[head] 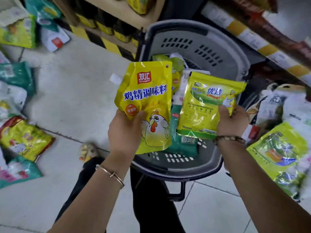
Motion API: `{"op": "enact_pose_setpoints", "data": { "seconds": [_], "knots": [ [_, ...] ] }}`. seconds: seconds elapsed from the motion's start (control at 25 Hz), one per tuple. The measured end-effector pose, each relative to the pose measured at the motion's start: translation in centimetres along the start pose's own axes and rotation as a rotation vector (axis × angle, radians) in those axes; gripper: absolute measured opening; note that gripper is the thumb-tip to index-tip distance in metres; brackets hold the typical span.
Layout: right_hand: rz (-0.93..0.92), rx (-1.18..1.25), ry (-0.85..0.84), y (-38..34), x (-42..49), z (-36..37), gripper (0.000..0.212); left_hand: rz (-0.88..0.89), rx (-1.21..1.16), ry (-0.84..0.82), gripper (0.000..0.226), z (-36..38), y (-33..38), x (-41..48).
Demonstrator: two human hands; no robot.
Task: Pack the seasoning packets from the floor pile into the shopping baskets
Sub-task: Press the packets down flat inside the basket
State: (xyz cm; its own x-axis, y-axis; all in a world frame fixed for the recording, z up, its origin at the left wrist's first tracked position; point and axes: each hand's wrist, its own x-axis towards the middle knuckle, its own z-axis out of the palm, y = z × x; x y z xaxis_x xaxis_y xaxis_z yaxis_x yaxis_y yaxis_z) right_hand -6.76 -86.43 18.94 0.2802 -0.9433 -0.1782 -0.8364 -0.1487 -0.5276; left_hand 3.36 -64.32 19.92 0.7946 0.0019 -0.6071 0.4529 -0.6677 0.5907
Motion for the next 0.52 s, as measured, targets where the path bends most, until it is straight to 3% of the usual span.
{"op": "enact_pose_setpoints", "data": {
  "seconds": [0.24, 0.52],
  "knots": [
    [0.094, -0.088, -0.027, 2.9, 7.8, 6.7, 0.032, 0.086, 0.098, 0.017, 0.017, 5.0, 1.0, 3.3],
    [0.186, -0.122, -0.099, 5.9, 11.4, 14.5, 0.037, 0.251, 0.294, 0.082, 0.032, 8.8, 1.3, 7.3]
  ]
}}
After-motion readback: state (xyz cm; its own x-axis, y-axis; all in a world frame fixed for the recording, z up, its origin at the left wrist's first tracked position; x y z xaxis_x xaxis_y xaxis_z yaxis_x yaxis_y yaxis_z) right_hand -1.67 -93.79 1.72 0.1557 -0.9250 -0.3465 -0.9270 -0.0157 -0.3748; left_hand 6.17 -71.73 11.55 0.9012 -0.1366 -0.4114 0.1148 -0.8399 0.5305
